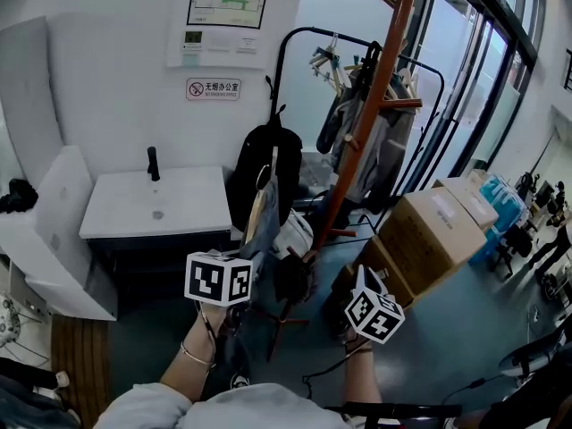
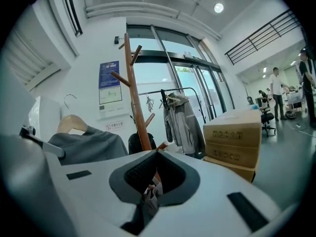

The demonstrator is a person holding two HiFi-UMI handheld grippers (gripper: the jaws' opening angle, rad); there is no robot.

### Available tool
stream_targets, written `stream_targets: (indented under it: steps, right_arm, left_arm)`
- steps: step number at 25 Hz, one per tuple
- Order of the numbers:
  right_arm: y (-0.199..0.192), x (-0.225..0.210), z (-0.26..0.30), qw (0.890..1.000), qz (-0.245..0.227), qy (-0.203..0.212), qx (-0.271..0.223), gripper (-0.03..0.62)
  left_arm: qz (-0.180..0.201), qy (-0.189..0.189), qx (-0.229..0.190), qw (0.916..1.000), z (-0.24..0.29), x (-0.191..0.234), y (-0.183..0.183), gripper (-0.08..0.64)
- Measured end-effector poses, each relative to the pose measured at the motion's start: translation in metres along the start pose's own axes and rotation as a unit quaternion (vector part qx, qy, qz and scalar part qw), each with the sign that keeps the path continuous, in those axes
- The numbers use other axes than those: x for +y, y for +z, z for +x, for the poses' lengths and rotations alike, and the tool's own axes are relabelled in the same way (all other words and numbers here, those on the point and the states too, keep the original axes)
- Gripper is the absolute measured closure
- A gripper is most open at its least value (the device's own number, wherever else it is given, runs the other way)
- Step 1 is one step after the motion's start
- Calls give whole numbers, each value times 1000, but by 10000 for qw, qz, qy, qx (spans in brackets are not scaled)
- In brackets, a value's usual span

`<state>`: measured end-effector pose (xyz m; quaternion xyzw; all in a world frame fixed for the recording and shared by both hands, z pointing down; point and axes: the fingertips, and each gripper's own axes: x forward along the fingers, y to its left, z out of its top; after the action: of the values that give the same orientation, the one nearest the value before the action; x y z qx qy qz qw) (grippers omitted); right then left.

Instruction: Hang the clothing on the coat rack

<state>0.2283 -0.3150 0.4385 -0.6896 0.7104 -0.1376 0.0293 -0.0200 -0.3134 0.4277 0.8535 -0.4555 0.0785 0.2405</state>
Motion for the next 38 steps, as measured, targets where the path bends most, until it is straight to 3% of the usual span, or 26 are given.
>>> stream_targets:
  steps: [11, 20, 28, 38]
  right_arm:
    - [41, 5, 42, 9988, -347, -291, -211, 569]
    - [45, -9, 63, 9972, -220, -612, -364, 569]
    - [41, -39, 69, 9958, -53, -841, -361, 569]
    - [60, -46, 94, 9968, -93, -676, -417, 569]
  left_arm:
    - [-96, -410, 129, 9990, 46, 24, 26, 537]
    - [257, -687, 207, 9971, 77, 31, 52, 536]
    - [430, -639, 239, 9967, 96, 32, 63, 535]
    - [849, -483, 172, 9951, 101, 22, 90, 537]
